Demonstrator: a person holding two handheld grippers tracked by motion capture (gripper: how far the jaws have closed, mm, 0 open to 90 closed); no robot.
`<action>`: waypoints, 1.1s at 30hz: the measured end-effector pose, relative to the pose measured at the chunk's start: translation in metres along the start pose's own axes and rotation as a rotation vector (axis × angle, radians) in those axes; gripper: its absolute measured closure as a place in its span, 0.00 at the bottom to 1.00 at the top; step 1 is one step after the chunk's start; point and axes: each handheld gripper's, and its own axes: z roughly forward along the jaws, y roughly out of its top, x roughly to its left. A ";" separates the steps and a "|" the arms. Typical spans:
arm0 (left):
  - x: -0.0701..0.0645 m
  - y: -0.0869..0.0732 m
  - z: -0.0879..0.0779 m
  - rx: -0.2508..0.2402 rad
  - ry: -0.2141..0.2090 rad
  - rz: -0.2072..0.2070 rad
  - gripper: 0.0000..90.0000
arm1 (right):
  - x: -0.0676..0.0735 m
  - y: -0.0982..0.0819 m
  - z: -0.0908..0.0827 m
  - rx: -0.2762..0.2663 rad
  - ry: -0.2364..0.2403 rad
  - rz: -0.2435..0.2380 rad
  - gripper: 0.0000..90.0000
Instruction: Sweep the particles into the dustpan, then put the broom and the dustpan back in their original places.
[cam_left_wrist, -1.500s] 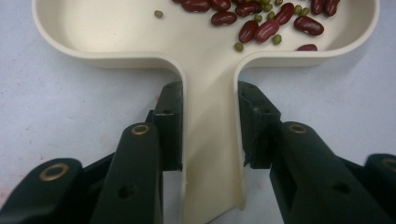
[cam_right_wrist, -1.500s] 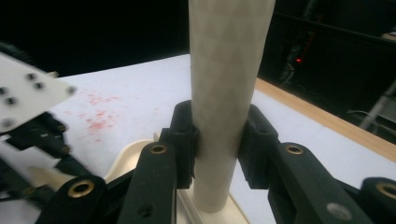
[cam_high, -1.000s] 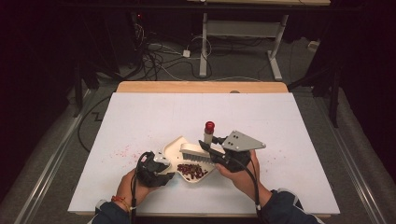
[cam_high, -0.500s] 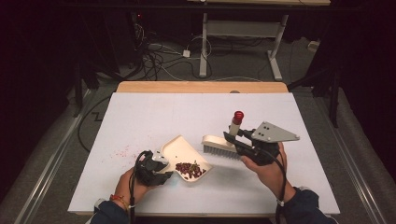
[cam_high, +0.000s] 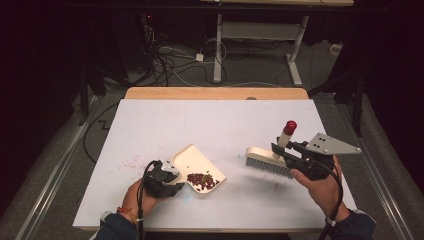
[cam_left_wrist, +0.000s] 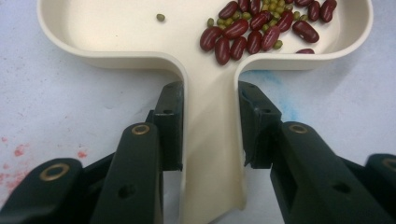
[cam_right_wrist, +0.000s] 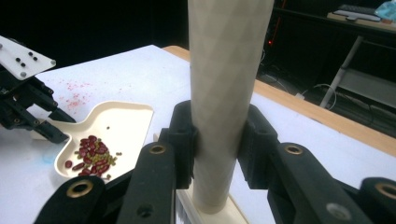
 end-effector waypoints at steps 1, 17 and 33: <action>0.000 0.000 0.000 0.001 -0.001 -0.001 0.70 | -0.001 -0.001 -0.003 0.009 0.006 0.005 0.78; 0.003 0.000 0.000 0.008 -0.002 -0.007 0.70 | -0.005 -0.020 -0.031 0.098 0.081 0.038 0.78; 0.015 0.002 0.004 -0.006 0.053 -0.061 0.70 | -0.021 -0.033 -0.035 0.176 0.082 0.067 0.78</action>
